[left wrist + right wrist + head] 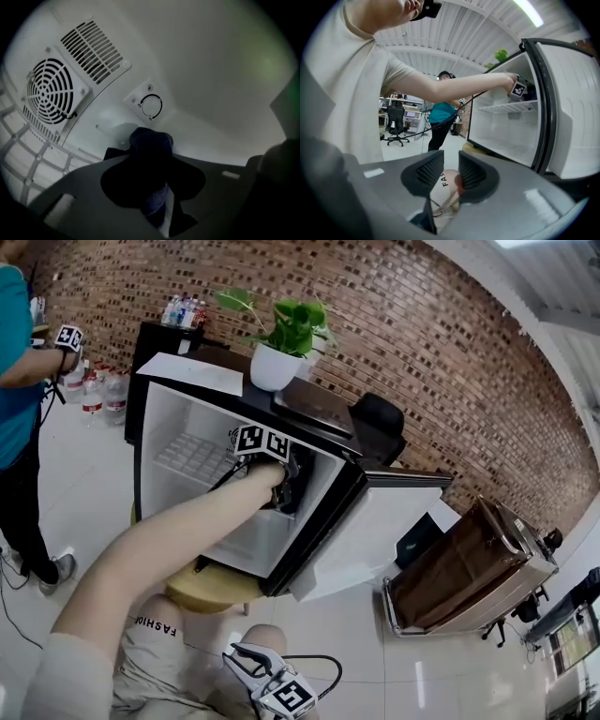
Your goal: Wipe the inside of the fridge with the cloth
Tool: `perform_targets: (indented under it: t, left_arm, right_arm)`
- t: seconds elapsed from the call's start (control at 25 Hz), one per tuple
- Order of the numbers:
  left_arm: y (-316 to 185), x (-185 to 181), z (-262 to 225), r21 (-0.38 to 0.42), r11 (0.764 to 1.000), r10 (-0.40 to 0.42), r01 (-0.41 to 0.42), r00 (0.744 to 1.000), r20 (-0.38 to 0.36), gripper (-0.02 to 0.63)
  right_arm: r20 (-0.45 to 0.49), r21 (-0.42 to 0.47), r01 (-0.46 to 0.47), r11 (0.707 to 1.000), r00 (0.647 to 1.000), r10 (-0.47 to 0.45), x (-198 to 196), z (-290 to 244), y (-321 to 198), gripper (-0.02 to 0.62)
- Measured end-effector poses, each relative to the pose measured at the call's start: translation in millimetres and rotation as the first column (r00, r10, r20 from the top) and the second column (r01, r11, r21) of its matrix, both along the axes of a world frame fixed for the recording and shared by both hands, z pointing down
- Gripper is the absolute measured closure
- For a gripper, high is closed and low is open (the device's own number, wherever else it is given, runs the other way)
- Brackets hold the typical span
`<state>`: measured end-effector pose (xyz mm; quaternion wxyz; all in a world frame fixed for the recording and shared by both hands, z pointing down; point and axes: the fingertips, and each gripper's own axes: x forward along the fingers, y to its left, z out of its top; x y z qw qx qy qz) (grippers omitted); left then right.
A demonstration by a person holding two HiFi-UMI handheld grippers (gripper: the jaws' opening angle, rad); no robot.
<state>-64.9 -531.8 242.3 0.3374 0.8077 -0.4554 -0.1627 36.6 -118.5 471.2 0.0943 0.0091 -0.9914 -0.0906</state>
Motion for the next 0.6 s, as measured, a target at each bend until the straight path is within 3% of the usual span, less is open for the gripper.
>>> perform_targets:
  t: [0.24,0.44,0.6]
  left_arm:
    - [36,17,-6,-0.022,0.997,0.068,-0.070,0.995,-0.069,0.500]
    - [90,38,-3,0.004,0.990,0.140,-0.140,0.990,-0.012,0.497]
    - [135,58,-1,0.061,0.969,0.238,-0.240,0.971,0.029,0.483]
  right_arm:
    - [0.006,0.004,0.009,1.000,1.000,-0.009,-1,-5,1,0.499]
    - [-0.008,-0.004,0.020,1.000,1.000,-0.020,-6,-3,9,0.500]
    - [-0.024,-0.008,0.029,1.000,0.999,-0.029,-10,-1,15,0.500]
